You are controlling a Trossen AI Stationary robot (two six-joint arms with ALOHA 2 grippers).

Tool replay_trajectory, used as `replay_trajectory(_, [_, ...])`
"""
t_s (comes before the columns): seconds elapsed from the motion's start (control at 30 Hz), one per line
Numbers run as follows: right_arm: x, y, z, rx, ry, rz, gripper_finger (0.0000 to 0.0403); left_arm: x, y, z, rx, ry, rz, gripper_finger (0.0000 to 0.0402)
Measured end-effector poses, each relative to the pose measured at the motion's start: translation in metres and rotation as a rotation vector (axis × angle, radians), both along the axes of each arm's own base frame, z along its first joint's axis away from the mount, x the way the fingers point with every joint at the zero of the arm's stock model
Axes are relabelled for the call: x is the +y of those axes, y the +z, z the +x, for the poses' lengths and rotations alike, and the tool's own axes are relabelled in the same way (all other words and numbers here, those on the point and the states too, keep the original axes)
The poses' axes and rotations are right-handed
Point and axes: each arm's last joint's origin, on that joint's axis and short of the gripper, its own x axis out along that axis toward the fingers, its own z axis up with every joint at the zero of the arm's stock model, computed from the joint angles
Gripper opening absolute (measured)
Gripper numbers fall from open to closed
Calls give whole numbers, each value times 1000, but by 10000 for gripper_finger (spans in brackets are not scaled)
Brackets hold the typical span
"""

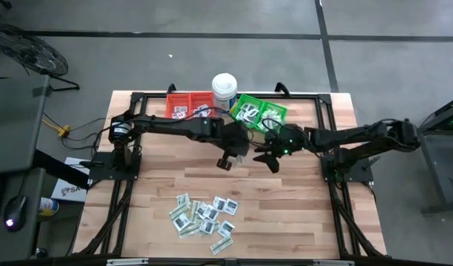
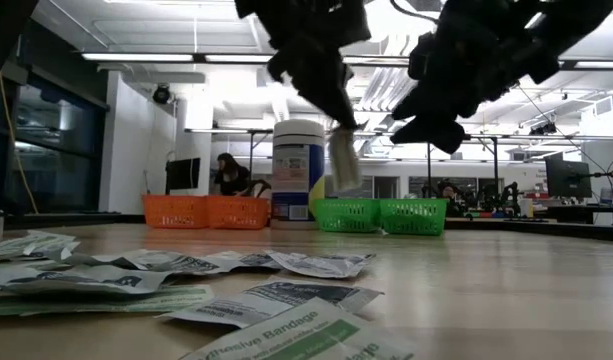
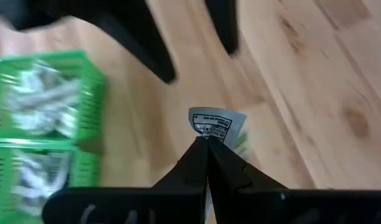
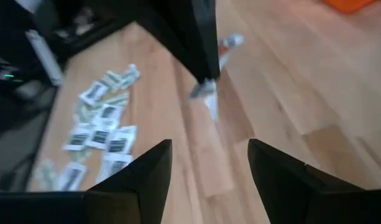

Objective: Pick & Place First Aid Supplies
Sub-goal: Put the green bandage pack into the right green bin

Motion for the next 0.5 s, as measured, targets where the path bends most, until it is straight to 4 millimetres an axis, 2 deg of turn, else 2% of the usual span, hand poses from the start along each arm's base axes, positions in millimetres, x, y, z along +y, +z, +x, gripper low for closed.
replay_trajectory(0.27, [11,-1,1,-18,-70,-154,204,3,25,6,-83,10,61,0])
replay_trajectory(0.5, [9,1,3,-36,-108,-180,204,4,30,11,-153,20,69,0])
